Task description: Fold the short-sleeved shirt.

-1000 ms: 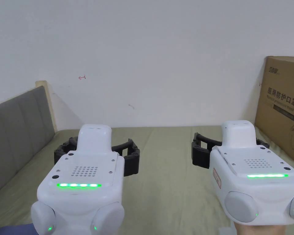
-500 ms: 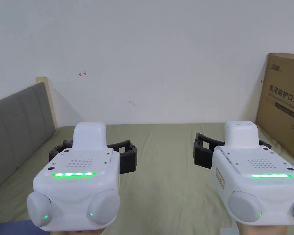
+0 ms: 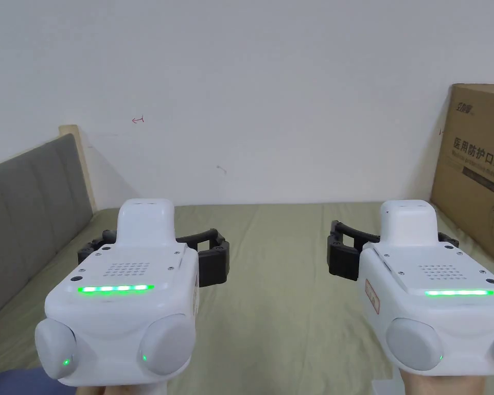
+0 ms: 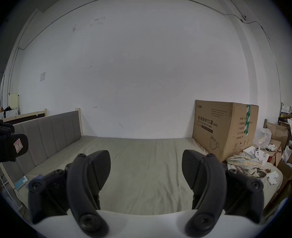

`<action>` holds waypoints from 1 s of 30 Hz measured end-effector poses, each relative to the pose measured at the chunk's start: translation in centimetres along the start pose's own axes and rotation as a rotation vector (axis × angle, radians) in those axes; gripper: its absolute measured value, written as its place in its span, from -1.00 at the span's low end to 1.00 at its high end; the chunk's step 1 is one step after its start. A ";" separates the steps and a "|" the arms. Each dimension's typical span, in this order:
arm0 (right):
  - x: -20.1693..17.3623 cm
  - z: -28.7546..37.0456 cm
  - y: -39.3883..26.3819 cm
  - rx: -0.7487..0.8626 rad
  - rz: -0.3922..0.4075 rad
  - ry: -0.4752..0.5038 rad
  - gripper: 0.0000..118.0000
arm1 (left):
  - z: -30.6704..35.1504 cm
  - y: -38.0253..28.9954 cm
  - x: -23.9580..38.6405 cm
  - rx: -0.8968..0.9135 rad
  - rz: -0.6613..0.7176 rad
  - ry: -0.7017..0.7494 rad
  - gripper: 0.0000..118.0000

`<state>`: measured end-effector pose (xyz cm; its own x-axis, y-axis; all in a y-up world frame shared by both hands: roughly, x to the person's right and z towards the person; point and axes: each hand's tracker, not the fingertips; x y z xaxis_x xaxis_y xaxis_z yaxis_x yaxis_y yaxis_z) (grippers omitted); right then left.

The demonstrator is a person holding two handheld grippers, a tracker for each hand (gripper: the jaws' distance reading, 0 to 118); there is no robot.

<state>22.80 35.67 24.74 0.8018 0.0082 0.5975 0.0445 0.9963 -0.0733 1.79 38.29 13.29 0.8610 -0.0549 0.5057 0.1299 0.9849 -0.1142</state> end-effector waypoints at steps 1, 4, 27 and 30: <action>0.0 0.0 0.0 -0.002 0.002 -0.001 0.55 | 0.0 0.0 0.0 0.000 0.000 0.000 0.85; -0.1 -0.2 -0.2 -0.011 0.013 -0.009 0.55 | 0.0 0.0 -0.1 0.001 -0.003 0.005 0.85; -0.2 -0.5 -0.7 -0.036 0.012 0.003 0.55 | 0.4 1.0 0.3 -0.016 0.023 0.016 0.85; -0.1 -0.6 -0.8 -0.034 0.011 -0.001 0.55 | 0.4 0.6 0.3 0.021 0.007 0.024 0.85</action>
<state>23.00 34.85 24.25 0.8015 0.0191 0.5976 0.0558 0.9927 -0.1065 1.93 38.93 13.73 0.8735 -0.0518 0.4841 0.1140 0.9884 -0.0999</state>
